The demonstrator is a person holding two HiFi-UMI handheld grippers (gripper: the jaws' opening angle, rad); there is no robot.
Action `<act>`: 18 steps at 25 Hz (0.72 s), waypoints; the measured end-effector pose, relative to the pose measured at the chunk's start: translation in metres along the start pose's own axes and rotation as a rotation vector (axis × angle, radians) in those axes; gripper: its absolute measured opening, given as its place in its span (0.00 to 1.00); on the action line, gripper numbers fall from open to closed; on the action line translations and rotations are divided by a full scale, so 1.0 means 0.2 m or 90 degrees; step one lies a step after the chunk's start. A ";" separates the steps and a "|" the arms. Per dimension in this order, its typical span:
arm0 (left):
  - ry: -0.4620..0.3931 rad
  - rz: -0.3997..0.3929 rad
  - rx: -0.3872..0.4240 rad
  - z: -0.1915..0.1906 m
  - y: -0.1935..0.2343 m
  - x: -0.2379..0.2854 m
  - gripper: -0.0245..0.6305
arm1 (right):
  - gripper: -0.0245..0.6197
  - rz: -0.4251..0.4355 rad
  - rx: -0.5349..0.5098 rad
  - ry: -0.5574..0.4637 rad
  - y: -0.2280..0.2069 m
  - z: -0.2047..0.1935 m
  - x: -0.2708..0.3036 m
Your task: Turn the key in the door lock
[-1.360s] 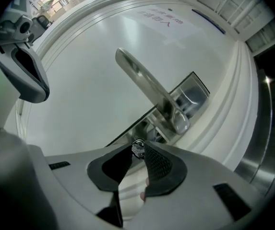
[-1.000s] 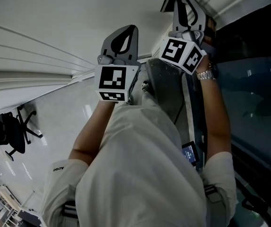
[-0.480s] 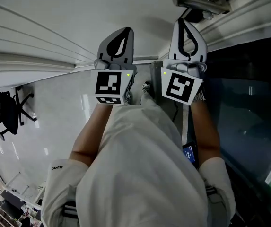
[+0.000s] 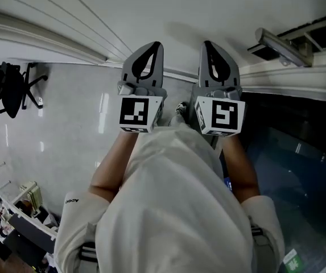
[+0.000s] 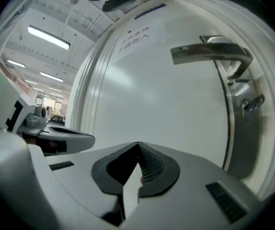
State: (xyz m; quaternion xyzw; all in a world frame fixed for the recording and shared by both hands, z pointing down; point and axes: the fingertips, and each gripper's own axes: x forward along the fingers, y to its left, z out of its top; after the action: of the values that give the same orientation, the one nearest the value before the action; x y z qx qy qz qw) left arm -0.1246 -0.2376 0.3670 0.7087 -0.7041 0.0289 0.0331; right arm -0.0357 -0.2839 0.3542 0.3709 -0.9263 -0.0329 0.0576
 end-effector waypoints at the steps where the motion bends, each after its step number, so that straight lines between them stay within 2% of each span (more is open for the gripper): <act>1: 0.000 0.018 0.002 -0.01 0.02 -0.03 0.05 | 0.05 0.024 0.013 -0.001 0.04 -0.01 0.02; 7: 0.012 0.127 -0.005 -0.08 0.15 -0.18 0.05 | 0.05 0.164 0.054 -0.003 0.26 -0.07 0.08; 13: 0.006 0.215 -0.007 -0.10 0.27 -0.38 0.05 | 0.04 0.269 0.078 0.020 0.53 -0.12 0.09; 18: -0.012 0.275 -0.016 -0.10 0.37 -0.54 0.05 | 0.04 0.351 0.049 0.009 0.75 -0.10 0.06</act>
State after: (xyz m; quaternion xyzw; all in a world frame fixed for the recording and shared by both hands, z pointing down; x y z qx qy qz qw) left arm -0.1992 -0.1293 0.3775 0.5413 -0.8401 0.0202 0.0284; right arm -0.1446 -0.1840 0.3902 0.1073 -0.9924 0.0221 0.0567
